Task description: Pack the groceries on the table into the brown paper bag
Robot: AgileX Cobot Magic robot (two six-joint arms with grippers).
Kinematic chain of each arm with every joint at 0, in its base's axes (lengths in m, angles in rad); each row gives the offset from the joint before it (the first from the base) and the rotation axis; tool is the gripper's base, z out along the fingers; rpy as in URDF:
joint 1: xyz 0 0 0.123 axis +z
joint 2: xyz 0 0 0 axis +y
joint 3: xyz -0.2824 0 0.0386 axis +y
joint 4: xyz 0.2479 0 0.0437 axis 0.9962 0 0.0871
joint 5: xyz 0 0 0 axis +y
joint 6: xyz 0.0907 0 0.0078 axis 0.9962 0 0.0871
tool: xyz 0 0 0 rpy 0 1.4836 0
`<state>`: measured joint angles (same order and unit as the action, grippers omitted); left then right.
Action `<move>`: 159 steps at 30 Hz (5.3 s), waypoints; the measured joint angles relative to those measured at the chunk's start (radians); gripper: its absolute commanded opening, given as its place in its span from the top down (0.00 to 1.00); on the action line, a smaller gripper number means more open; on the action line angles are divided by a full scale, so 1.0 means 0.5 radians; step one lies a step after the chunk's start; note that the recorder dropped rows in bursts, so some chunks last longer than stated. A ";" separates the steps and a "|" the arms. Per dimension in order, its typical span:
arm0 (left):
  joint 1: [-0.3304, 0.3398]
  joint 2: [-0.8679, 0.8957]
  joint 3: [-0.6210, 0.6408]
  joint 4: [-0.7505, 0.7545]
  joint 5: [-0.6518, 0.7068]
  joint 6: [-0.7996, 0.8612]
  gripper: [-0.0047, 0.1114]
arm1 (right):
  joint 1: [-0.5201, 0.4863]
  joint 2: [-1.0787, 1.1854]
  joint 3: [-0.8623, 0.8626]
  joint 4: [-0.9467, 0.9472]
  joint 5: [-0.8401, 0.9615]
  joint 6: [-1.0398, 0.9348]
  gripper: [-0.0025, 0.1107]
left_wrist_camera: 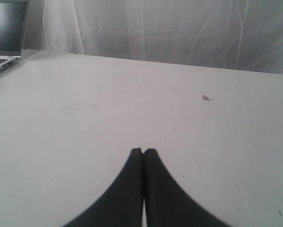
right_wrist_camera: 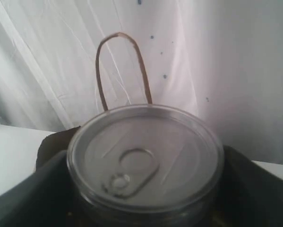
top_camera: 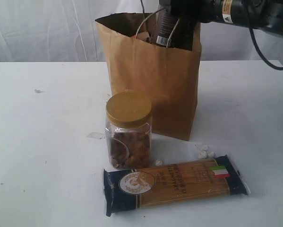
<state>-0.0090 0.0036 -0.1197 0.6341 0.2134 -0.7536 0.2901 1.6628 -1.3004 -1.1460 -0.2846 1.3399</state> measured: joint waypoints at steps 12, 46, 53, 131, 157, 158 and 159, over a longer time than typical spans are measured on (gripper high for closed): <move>0.000 0.000 0.000 0.000 0.000 0.000 0.96 | 0.000 0.000 0.062 0.000 0.014 0.007 0.64; 0.000 0.000 0.000 0.000 0.000 0.000 0.96 | 0.004 -0.004 0.062 0.012 -0.009 0.110 0.22; 0.000 0.000 0.000 0.000 0.000 0.000 0.96 | 0.004 -0.011 0.062 0.012 -0.032 0.190 0.22; 0.000 0.000 0.000 0.000 0.000 0.000 0.96 | -0.160 -0.757 1.775 3.157 0.632 -3.187 0.98; 0.000 0.000 0.000 -0.008 -0.043 0.000 0.96 | -0.160 -1.906 2.586 1.872 -0.416 -2.229 0.98; 0.000 0.000 0.000 -0.012 -0.075 0.000 0.96 | -0.160 -1.994 2.586 1.862 -0.434 -2.211 0.98; 0.000 0.000 0.000 -0.021 -0.115 -0.004 0.96 | -0.160 -2.052 2.589 1.862 -0.456 -2.196 0.98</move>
<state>-0.0090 0.0036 -0.1197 0.6234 0.1562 -0.7557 0.2100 0.6366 -0.0059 -0.2148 -0.5126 0.2419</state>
